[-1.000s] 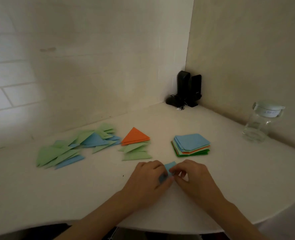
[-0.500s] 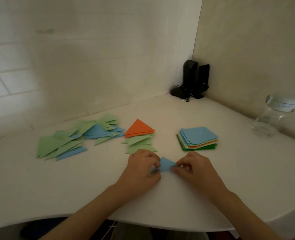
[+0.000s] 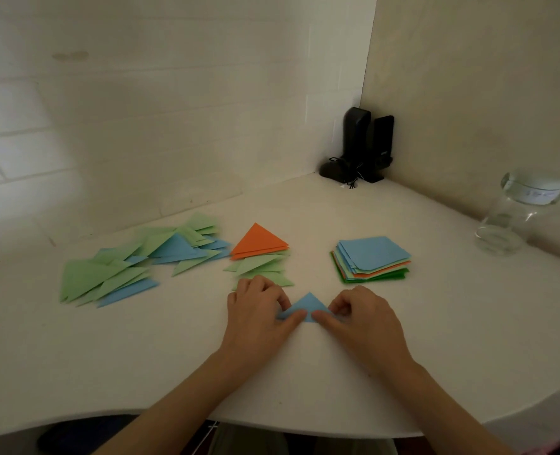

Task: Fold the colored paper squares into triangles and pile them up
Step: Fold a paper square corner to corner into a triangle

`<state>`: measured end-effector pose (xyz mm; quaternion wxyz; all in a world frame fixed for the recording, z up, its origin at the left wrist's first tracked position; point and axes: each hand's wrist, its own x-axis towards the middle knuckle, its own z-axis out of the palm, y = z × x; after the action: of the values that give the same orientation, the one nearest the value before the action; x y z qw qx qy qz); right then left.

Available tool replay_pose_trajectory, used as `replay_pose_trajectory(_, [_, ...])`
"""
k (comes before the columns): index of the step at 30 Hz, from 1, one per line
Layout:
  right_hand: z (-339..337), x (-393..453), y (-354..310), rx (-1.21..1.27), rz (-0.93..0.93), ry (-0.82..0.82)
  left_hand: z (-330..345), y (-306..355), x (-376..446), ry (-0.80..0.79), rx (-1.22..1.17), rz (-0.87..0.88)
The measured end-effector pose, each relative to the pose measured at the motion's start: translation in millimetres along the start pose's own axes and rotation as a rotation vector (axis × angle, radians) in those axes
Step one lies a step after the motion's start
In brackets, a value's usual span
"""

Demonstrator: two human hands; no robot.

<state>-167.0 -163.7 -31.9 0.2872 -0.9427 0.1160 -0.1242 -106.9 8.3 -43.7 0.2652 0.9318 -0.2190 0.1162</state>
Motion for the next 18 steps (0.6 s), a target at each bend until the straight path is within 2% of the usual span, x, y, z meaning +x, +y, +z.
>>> replay_pose_trajectory(6, [-9.4,0.8,3.4,0.168,-0.019,-0.037,-13.1,-3.1,0.4,-0.043,-0.047,-0.027])
replay_pose_trajectory(9, [-10.9,-0.2,4.9,0.21,-0.02,-0.039,-16.7,-3.4,-2.8,-0.051,-0.053,0.025])
replay_pose_trajectory(13, [-6.8,-3.0,4.6,0.231,-0.047,-0.02,-12.8,15.6,-6.7,-0.106,0.046,0.065])
replay_pose_trajectory(16, [-3.1,-2.5,5.7,0.223,-0.059,-0.005,-11.0,33.4,-0.7,-0.171,0.151,0.009])
replay_pose_trajectory(18, [-1.5,-2.5,6.7,0.213,-0.071,0.009,-11.9,37.6,6.1,-0.248,0.134,-0.061])
